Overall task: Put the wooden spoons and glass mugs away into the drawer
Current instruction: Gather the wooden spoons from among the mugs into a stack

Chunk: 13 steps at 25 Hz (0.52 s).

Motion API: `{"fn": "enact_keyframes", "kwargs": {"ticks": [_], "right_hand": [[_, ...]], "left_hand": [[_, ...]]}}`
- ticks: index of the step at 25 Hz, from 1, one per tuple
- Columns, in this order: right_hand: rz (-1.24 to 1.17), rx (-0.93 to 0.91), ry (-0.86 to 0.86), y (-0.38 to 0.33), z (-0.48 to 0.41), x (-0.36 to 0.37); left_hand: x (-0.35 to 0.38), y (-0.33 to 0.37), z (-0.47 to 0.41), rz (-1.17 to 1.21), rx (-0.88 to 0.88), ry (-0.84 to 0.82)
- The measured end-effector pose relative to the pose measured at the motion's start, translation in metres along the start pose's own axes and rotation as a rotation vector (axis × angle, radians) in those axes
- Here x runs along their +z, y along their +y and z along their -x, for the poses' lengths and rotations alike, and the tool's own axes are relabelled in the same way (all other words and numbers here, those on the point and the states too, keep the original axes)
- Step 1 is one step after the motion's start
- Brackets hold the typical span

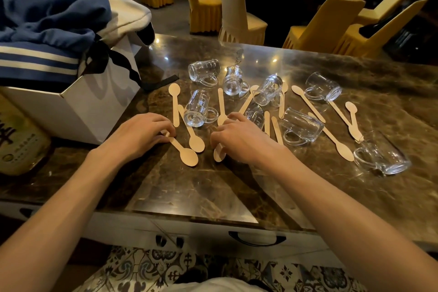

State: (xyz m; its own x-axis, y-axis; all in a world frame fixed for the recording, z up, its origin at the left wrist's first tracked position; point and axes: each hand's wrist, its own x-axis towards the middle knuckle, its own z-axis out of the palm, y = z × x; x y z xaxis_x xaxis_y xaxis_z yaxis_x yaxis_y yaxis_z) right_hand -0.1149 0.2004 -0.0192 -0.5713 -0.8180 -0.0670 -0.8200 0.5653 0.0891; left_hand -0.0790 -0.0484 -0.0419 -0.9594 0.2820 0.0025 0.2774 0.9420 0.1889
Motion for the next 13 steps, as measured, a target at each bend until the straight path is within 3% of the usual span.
{"fn": "enact_keyframes", "kwargs": {"ticks": [4, 10, 13], "right_hand": [[-0.084, -0.031, 0.108, -0.001, 0.005, -0.001], [-0.248, -0.078, 0.409, -0.016, 0.028, -0.033], [-0.272, -0.071, 0.488, -0.025, 0.046, -0.048]], "left_hand": [[-0.003, -0.003, 0.011, 0.054, -0.031, -0.014], [-0.007, 0.011, 0.031, 0.436, -0.141, -0.088], [-0.004, 0.037, 0.031, 0.538, -0.107, -0.103]]}}
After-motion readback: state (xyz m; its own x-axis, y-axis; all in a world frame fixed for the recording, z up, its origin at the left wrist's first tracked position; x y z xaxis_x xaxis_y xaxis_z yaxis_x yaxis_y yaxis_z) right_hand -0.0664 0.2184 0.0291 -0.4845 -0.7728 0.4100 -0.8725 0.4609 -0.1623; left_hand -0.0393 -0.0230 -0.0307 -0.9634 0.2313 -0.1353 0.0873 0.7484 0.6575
